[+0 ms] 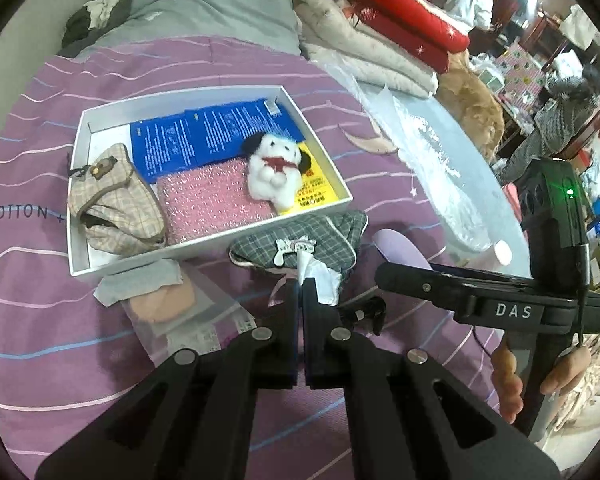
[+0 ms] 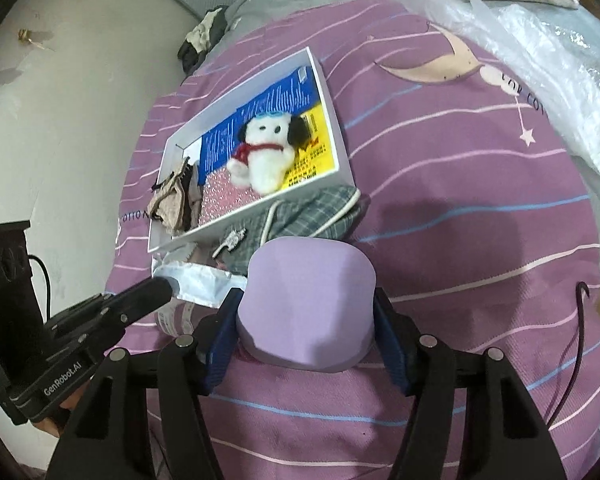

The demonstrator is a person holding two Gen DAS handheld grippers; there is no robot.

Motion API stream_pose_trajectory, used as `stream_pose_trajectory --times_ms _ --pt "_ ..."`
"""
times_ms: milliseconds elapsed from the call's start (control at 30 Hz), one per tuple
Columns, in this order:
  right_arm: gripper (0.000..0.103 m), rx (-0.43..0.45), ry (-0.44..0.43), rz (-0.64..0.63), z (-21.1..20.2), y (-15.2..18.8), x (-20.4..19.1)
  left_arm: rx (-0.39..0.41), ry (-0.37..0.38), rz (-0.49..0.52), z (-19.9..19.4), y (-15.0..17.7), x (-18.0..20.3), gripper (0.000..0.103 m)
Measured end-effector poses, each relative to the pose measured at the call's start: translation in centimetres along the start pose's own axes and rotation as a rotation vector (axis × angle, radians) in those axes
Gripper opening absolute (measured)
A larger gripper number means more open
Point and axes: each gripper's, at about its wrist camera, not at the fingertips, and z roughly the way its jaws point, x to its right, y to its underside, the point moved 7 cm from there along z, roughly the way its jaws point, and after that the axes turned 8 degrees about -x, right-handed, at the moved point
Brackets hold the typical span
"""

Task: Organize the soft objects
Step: 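Lift the lavender pillow with the right gripper toward the tray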

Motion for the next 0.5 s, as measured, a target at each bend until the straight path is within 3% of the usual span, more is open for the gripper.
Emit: stream_pose_trajectory --times_ms 200,500 --pt "0.062 0.035 -0.046 -0.009 -0.2 -0.7 -2.2 0.094 0.014 -0.026 -1.4 -0.6 -1.2 0.003" --pt "0.062 0.102 -0.105 -0.043 0.6 -1.9 -6.0 0.254 0.034 -0.146 -2.0 -1.9 -4.4 0.003"
